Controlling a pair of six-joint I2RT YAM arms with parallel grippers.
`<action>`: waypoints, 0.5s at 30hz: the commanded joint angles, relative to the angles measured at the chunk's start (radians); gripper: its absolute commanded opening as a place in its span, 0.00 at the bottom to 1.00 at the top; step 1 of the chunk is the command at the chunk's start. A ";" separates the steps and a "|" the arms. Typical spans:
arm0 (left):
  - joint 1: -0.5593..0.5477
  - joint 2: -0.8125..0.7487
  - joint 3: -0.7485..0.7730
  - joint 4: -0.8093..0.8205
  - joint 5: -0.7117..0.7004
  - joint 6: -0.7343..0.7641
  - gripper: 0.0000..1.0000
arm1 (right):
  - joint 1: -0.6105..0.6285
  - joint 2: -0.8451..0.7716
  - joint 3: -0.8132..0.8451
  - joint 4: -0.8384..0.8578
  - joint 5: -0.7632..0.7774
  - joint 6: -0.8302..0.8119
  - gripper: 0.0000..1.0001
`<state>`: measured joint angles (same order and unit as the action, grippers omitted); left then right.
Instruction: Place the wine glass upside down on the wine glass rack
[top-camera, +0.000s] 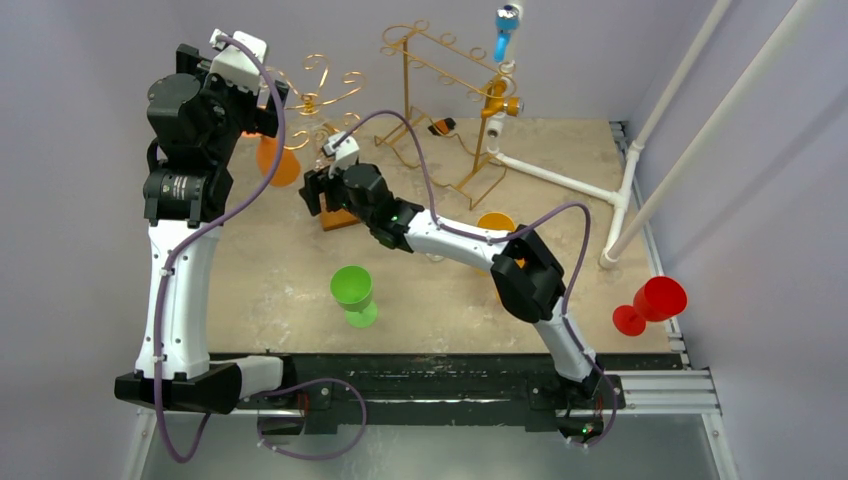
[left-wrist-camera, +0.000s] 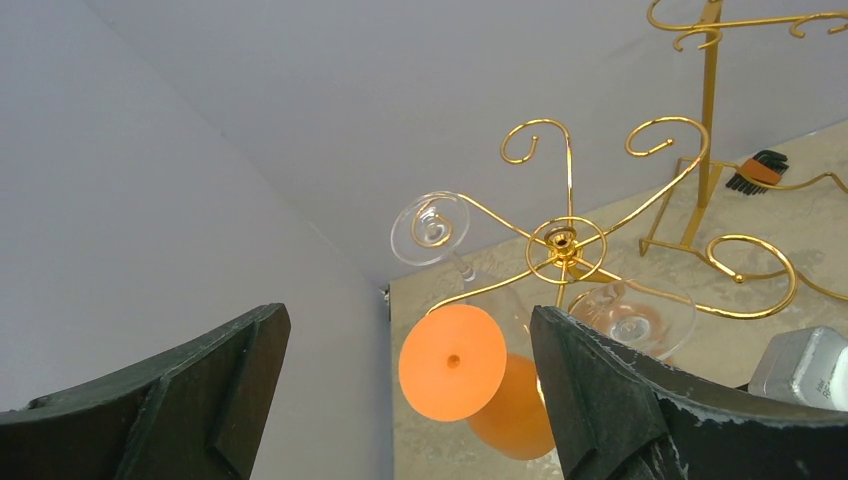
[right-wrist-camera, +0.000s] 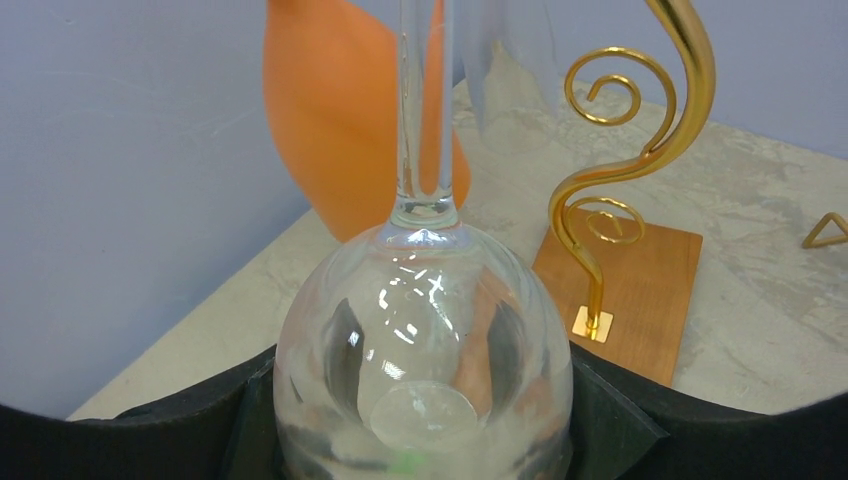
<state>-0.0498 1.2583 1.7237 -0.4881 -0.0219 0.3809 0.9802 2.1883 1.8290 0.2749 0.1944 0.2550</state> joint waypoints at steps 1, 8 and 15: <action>0.005 -0.024 0.005 0.012 0.010 0.005 0.99 | 0.009 -0.008 0.083 0.052 0.036 -0.046 0.00; 0.005 -0.029 -0.001 0.008 0.011 0.005 0.99 | 0.009 0.029 0.158 -0.007 0.007 -0.061 0.00; 0.005 -0.030 0.000 0.011 0.016 0.006 0.99 | 0.009 0.080 0.237 -0.078 -0.043 -0.067 0.00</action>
<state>-0.0498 1.2510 1.7229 -0.4953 -0.0120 0.3847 0.9821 2.2677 1.9926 0.2081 0.1917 0.2127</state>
